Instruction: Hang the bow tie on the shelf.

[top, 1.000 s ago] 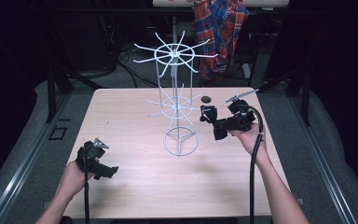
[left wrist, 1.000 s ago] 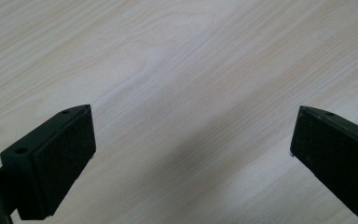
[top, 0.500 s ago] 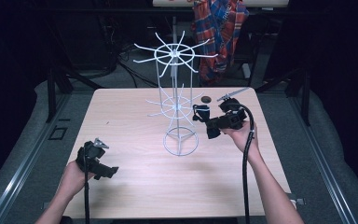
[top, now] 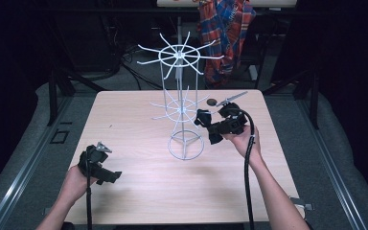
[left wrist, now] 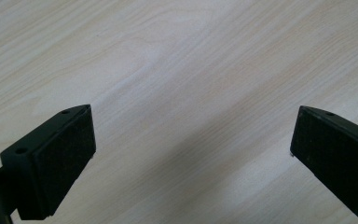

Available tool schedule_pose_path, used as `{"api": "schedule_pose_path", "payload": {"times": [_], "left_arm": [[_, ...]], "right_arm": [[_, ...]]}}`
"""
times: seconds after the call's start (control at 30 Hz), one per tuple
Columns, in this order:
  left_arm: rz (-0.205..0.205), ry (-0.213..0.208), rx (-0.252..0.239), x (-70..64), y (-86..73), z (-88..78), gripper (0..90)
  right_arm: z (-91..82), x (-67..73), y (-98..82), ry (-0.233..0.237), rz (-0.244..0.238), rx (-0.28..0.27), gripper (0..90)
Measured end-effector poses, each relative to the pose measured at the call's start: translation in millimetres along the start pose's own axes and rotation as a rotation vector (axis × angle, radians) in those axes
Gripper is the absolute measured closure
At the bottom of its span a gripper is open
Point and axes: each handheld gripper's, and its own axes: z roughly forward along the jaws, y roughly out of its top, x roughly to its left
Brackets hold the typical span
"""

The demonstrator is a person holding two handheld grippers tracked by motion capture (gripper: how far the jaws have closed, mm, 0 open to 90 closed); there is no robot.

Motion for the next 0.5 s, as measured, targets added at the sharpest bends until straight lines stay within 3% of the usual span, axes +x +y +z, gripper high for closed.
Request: {"api": "schedule_pose_path", "payload": {"times": [0.3, 0.5], "left_arm": [[0.007, 0.003, 0.001, -0.2, -1.0, -0.4, 0.1], [0.008, 0.002, 0.0, -0.6, -0.9, -0.7, 0.1]], "right_arm": [[5.7, 1.8, -2.2, -0.001, -0.012, 0.005, 72.2], [13.7, 6.4, -3.4, -0.028, -0.034, 0.025, 72.1]]}}
